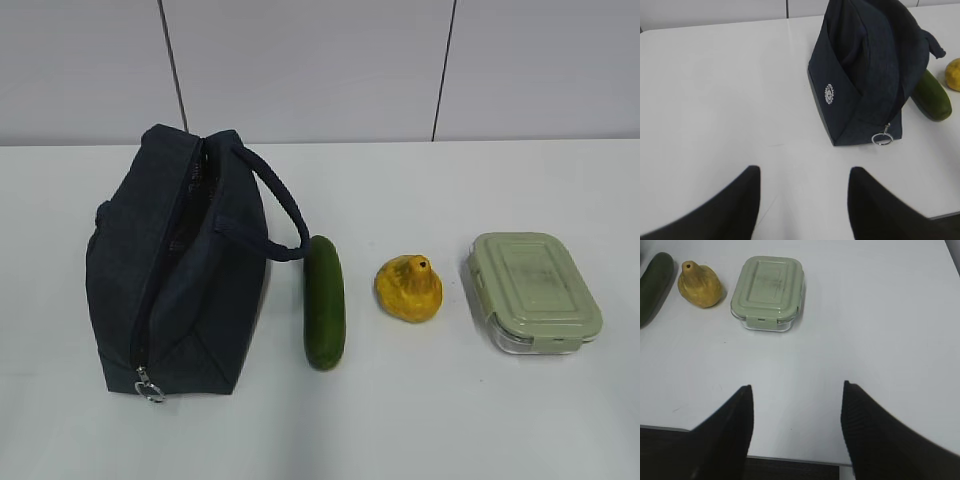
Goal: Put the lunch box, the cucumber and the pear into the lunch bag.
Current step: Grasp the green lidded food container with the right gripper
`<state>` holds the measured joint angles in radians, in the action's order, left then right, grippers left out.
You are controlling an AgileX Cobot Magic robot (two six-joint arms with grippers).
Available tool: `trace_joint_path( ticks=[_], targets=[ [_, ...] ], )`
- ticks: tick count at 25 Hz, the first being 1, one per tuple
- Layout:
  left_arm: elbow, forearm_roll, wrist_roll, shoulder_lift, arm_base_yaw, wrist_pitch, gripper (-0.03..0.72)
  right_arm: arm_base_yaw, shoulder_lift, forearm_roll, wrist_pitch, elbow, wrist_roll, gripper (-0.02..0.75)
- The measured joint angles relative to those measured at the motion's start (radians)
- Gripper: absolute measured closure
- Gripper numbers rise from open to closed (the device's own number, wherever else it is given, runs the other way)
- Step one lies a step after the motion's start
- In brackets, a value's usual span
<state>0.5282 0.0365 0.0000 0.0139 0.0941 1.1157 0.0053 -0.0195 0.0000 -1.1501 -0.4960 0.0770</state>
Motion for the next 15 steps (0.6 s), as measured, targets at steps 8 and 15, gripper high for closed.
trace_joint_path(
  ticks=[8,15],
  targets=[
    [0.000,0.000,0.000,0.000,0.000,0.000,0.346,0.000,0.000,0.000,0.000,0.000,0.000,0.294],
    [0.000,0.000,0.000,0.000,0.000,0.000,0.346,0.000,0.000,0.000,0.000,0.000,0.000,0.294]
  ],
)
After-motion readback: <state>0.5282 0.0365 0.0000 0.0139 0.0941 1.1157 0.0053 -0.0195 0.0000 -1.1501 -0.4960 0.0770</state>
